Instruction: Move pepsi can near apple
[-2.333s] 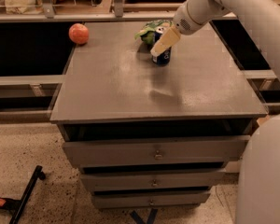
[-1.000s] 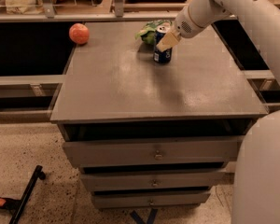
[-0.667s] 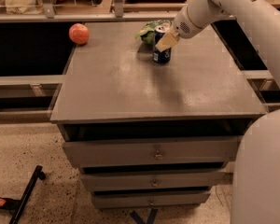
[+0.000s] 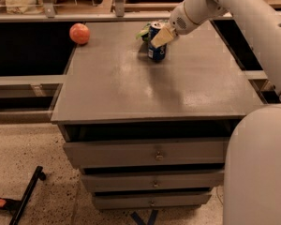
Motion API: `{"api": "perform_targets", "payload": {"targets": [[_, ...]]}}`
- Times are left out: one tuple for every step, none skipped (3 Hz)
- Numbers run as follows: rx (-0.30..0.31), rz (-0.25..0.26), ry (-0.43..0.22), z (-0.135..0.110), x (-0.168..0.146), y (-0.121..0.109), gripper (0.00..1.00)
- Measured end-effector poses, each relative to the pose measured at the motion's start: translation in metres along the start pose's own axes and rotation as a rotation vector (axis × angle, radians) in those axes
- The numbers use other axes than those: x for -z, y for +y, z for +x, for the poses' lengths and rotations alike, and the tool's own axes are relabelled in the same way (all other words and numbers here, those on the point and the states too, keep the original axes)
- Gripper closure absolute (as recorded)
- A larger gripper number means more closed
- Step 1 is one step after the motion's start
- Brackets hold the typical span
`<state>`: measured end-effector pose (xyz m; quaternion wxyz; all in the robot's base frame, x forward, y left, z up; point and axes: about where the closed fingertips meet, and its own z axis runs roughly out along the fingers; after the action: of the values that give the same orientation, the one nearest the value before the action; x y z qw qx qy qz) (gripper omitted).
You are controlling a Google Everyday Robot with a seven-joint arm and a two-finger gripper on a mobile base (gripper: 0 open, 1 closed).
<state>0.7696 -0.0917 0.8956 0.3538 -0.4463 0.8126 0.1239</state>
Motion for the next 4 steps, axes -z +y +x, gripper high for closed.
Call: {"api": "perform_targets", "payload": {"targets": [[0.012,0.02,-0.014,-0.03,0.009,-0.001,1.0],[0.03,0.029,-0.021,-0.054,0.015,0.004,1.0],[0.061,0.002,-0.022,-0.074,0.011,0.017,1.0],[0.094,-0.026,-0.005,-0.087,-0.004,0.031,1.0]]}}
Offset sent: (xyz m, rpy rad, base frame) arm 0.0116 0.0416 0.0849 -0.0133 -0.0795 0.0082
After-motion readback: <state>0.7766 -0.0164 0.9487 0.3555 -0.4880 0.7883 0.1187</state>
